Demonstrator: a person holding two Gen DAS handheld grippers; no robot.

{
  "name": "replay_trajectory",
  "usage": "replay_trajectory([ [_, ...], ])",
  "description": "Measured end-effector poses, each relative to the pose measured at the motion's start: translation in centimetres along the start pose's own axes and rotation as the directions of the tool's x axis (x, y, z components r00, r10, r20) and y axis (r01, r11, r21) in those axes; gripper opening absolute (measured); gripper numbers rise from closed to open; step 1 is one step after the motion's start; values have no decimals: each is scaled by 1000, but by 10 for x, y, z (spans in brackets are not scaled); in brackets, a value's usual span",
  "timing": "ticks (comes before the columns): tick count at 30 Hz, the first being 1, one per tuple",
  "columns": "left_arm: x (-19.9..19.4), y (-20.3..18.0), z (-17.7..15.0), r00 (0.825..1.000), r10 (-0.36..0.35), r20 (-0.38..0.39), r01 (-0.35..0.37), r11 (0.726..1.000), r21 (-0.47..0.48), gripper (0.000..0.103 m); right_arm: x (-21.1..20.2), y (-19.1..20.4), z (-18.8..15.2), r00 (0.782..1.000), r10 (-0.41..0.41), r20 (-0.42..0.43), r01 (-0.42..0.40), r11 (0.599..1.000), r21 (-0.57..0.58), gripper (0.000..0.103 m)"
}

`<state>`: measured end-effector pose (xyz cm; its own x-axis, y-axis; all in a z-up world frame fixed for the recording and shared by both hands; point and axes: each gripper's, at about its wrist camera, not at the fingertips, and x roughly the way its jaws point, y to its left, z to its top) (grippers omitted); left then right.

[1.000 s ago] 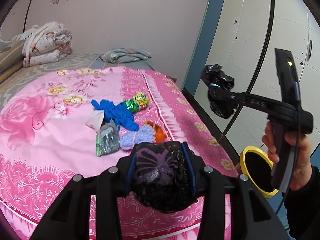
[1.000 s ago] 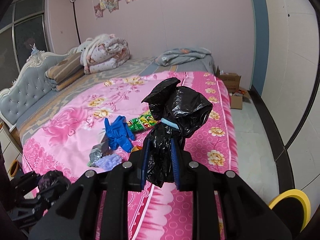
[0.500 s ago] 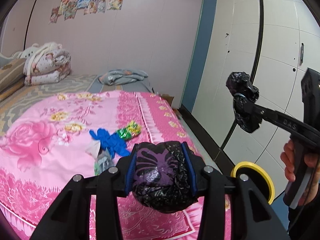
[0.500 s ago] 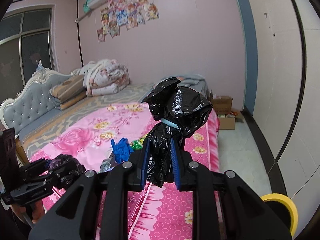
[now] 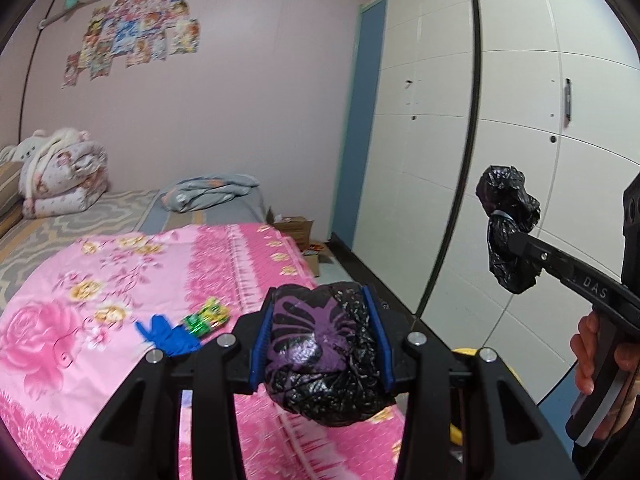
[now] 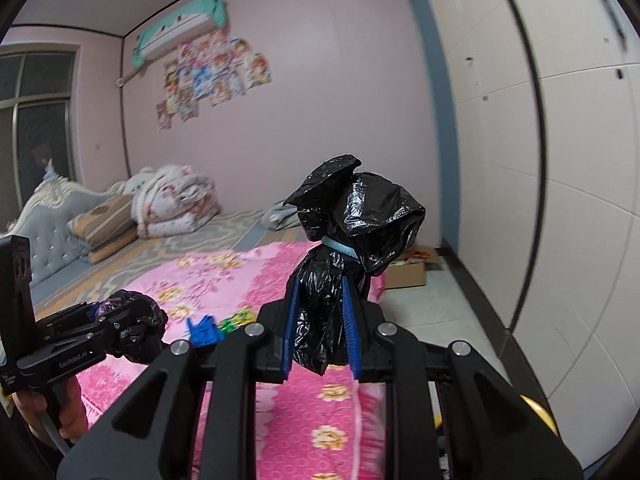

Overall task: Collect trash
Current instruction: 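Carry the mesh ball and black bag in both tools over the yellow bin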

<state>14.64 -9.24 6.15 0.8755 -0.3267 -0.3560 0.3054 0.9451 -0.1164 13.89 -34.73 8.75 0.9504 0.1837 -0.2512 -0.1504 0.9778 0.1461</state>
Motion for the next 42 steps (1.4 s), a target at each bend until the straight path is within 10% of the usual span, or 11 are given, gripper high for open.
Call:
replay_trajectory([
  [13, 41, -89, 31, 988, -153, -6, 153, 985, 84, 39, -62, -79, 0, 975, -207, 76, 203, 978, 56, 20],
  [42, 201, -220, -71, 914, -287, -285, 335, 932, 136, 39, -44, -185, -111, 776, -628, -52, 629, 766, 137, 20],
])
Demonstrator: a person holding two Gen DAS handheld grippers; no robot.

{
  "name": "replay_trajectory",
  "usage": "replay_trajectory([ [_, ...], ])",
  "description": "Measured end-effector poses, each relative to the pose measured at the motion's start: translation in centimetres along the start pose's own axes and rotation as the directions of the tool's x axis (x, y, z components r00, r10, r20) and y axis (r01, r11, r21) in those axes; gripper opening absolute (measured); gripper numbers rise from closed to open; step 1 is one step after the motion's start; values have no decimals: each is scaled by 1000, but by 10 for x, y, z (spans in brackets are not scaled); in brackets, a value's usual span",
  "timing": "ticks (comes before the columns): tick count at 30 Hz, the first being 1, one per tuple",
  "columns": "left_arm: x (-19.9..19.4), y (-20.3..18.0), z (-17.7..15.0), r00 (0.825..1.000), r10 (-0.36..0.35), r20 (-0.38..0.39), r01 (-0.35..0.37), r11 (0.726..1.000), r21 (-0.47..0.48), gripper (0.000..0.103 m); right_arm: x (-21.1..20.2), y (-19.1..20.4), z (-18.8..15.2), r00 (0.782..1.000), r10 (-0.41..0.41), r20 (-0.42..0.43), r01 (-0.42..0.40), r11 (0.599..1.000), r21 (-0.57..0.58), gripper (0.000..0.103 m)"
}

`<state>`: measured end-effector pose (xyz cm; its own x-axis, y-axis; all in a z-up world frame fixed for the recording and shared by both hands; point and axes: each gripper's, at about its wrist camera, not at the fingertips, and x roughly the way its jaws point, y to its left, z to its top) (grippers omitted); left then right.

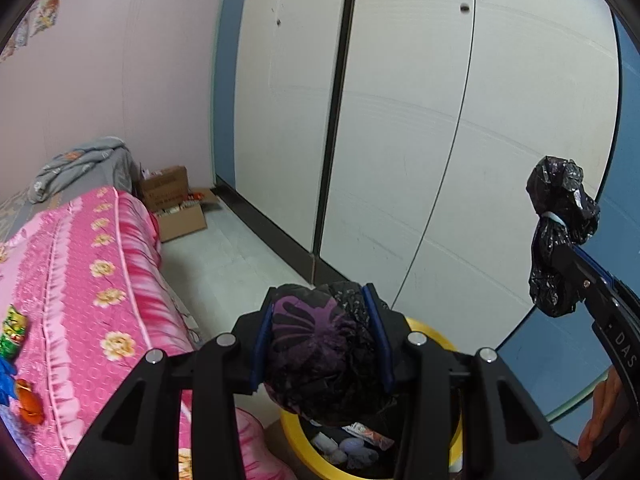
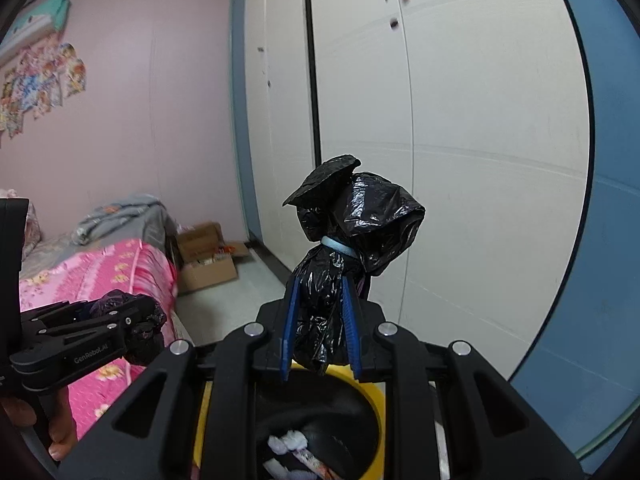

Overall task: Collect trash
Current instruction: 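Carry the mesh ball and black bag in both tools over the yellow bin, then open both tools to drop the mesh ball and black bag into the bin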

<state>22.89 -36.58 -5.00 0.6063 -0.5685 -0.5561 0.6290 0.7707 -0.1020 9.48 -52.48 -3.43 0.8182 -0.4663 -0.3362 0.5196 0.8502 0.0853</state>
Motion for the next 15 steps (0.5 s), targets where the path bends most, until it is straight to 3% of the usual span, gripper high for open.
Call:
replay_trajectory([
  [6, 39, -8, -17, 997, -5, -71, 6, 1000, 19, 39, 28, -10, -25, 996, -9, -84, 10, 1000, 17, 20],
  [15, 78, -9, -40, 987, -5, -161, 6, 1000, 7, 40, 67, -8, -54, 978, 49, -204, -45, 999, 26, 20],
])
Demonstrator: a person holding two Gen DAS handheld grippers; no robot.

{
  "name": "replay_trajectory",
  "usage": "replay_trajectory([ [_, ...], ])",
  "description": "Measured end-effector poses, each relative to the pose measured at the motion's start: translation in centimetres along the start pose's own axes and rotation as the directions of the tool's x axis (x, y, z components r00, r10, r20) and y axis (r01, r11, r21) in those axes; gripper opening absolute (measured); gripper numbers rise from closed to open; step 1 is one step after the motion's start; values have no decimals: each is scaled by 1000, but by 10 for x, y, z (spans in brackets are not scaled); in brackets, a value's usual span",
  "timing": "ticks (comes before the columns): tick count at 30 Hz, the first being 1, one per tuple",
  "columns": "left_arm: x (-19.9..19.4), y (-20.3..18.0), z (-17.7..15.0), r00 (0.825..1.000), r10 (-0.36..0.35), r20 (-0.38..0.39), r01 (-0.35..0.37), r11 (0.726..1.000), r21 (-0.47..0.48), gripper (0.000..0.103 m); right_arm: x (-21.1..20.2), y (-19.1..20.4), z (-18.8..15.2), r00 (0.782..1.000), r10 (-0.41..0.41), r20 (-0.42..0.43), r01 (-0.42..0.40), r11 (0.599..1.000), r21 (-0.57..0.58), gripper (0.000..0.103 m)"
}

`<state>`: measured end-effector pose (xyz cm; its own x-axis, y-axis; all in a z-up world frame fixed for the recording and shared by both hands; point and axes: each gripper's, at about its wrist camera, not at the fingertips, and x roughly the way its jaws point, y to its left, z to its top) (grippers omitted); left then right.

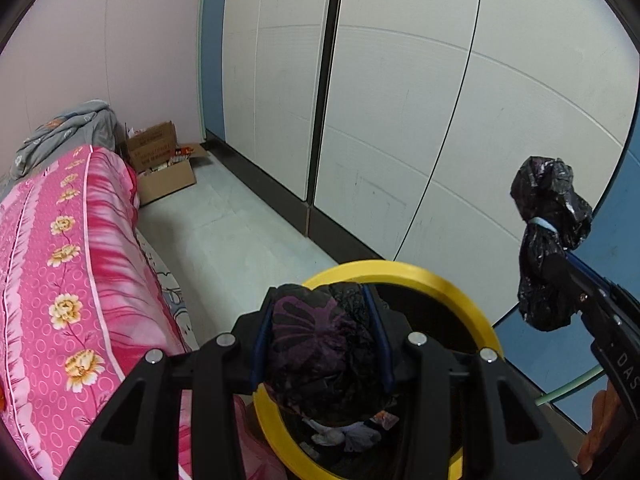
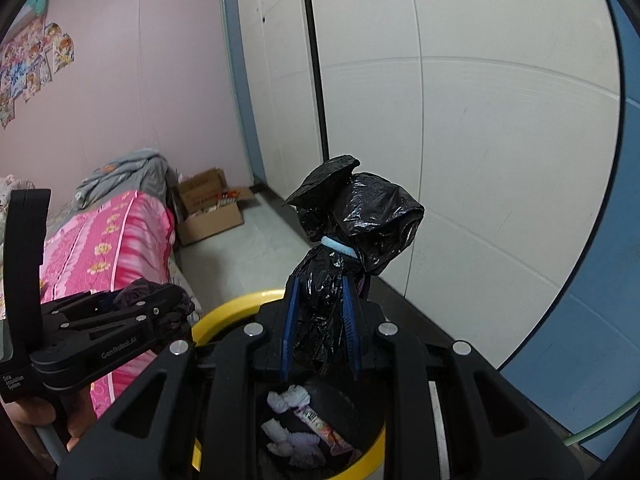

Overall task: Collect trash
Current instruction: 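Open both tools to drop the mesh ball and black bag into the bin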

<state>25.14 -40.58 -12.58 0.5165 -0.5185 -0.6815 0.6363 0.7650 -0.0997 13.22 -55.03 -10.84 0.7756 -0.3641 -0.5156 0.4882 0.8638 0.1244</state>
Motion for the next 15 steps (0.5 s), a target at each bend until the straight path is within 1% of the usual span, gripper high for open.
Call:
replay_trajectory([
  [4, 12, 0, -3, 1000, 9, -29, -9, 1000, -1, 40, 17, 2, -7, 999, 20, -50, -20, 1000, 9, 20],
  [7, 23, -2, -6, 997, 48, -67, -48, 999, 1, 40, 28, 2, -12, 996, 27, -79, -26, 1000, 17, 20],
  [10, 27, 0, -8, 996, 29, -88, -31, 999, -20, 40, 35, 5, -14, 995, 31, -100, -29, 999, 18, 20],
  [12, 26, 2, -6, 996, 33, -86, -35, 999, -25, 40, 37, 6, -14, 994, 32, -103, -30, 999, 16, 20],
  [15, 20, 7, -2, 997, 8, -75, -12, 999, -51, 41, 34, 9, -13, 996, 27, -90, -27, 1000, 9, 20],
])
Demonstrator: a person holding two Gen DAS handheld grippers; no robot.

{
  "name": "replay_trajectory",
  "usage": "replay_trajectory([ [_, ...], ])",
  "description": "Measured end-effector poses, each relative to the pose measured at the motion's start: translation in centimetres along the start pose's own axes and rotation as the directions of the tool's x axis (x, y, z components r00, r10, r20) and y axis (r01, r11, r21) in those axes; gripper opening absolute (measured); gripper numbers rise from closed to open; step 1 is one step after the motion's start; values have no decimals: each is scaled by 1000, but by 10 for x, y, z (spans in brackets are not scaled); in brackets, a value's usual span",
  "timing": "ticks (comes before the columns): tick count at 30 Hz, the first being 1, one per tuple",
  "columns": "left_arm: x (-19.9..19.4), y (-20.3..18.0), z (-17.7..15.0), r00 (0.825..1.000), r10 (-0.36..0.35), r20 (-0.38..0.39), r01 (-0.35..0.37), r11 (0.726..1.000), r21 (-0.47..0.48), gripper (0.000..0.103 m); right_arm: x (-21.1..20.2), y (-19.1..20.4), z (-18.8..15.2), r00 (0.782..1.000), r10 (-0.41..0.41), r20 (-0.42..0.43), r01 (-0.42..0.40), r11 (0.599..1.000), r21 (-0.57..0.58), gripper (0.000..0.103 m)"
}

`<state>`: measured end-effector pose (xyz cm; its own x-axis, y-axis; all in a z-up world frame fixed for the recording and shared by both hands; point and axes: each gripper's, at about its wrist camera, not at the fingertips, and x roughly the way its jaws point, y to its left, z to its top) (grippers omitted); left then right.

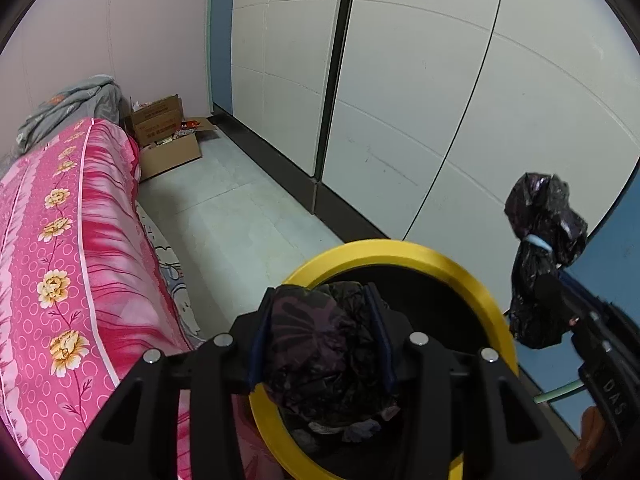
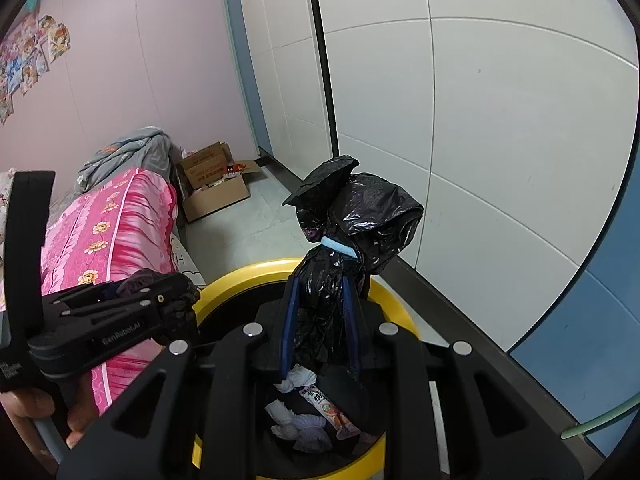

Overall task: Collect trash
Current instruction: 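Open both tools to drop the mesh ball and black bag into the bin, then move both open tools back over the trash on the bed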

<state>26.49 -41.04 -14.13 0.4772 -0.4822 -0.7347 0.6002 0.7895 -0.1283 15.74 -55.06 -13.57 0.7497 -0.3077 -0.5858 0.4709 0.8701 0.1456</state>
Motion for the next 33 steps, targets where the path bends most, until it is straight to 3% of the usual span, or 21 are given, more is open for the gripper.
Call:
replay_trajectory([
  [4, -13, -1, 5, 999, -13, 33, 13, 1000, 2, 50, -9, 1, 2, 1000, -15, 22, 15, 1000, -4, 25],
  [7, -22, 1, 6, 998, -14, 59, 14, 1000, -6, 66, -14, 1, 3, 999, -19, 34, 19, 1000, 3, 44],
  [13, -41, 18, 10, 996, 3, 90, 3, 998, -62, 82, -25, 2, 4, 998, -27, 53, 26, 999, 18, 55],
  [17, -64, 35, 14, 990, 43, 132, -31, 996, -87, 85, -36, 5, 9, 997, -4, 74, 3, 1000, 18, 58],
  [26, -128, 93, 12, 964, 168, 208, -139, 979, -148, 86, -65, 54, 25, 976, 197, 95, -193, 980, -41, 60],
  [33, -179, 165, -6, 932, 280, 230, -222, 943, -249, 86, -84, 121, 34, 929, 365, 60, -356, 926, -128, 62],
])
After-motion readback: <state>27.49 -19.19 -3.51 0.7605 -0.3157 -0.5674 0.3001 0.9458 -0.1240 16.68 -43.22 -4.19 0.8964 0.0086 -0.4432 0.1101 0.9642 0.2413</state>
